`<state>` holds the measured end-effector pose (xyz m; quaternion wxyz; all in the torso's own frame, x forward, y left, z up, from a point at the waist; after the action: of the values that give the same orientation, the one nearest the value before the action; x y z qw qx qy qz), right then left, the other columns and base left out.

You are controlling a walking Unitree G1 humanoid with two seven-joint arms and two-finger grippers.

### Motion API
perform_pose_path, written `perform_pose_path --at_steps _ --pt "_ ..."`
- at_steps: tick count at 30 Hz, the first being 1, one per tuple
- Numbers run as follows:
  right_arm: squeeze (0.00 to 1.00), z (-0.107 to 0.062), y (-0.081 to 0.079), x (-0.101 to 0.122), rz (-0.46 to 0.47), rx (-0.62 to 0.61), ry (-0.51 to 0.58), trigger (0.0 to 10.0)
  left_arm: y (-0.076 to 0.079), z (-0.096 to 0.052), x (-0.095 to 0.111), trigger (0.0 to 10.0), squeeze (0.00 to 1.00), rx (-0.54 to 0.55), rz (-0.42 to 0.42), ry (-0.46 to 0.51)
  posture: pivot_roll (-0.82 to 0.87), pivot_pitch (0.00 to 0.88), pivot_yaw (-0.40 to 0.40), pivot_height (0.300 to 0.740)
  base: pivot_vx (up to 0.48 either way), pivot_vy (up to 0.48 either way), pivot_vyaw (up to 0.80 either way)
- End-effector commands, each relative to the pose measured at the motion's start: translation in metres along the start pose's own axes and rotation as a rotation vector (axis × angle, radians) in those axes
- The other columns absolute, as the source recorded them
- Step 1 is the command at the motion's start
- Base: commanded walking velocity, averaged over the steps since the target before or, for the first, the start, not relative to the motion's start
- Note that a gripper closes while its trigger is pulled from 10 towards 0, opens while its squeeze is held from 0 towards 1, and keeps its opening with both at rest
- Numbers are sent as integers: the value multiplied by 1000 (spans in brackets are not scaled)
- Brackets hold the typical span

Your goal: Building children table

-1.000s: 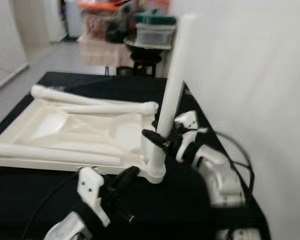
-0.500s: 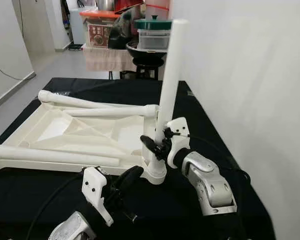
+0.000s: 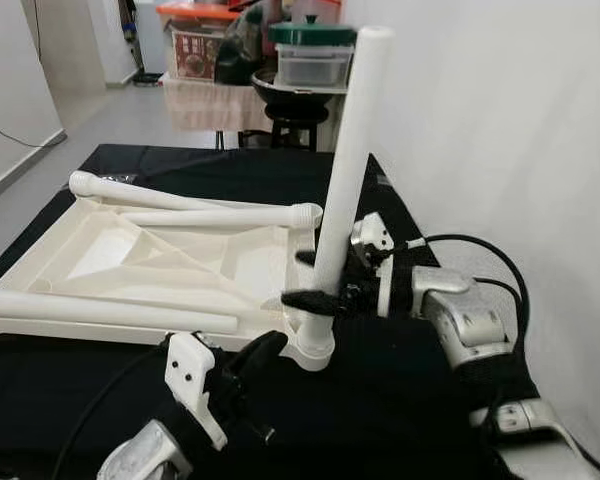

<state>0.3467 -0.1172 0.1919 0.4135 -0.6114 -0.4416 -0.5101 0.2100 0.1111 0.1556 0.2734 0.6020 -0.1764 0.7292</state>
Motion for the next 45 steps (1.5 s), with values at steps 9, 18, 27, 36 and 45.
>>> perform_pose_path --at_steps 9,18,27,36,45 --pt "0 -4 13 8 16 12 8 0 1 0 -3 10000 0 1 -3 -10 33 0 -109 740 0 0 0" --pt "0 -27 2 -16 21 -65 -29 0 1 0 -2 10000 0 1 -1 -8 29 0 -117 740 0 0 0" --pt "0 30 -41 -62 244 -772 -25 0 -2 -3 0 10000 0 2 3 -8 -13 0 -83 740 0 0 0" --pt "1000 28 -12 -39 194 -782 -9 10000 -4 1 0 10000 0 5 8 0 -5 0 -105 740 0 0 0" --pt "0 30 -3 5 123 -511 121 10000 -2 3 -1 10000 0 2 4 0 10 0 -110 740 0 0 0"
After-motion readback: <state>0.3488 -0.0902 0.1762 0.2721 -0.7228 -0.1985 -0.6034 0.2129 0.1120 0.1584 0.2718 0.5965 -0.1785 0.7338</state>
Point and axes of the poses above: a point about 5 cm out from each wrist's last joint towards the gripper, its own z axis pointing out of the wrist towards the gripper, its own x axis along the axis of the wrist's last joint, y = z × x, the point moved 1 cm from there along z, pointing out of the wrist towards the gripper, and after that the axes turned 2 degrees about z, right-handed, at the moved point
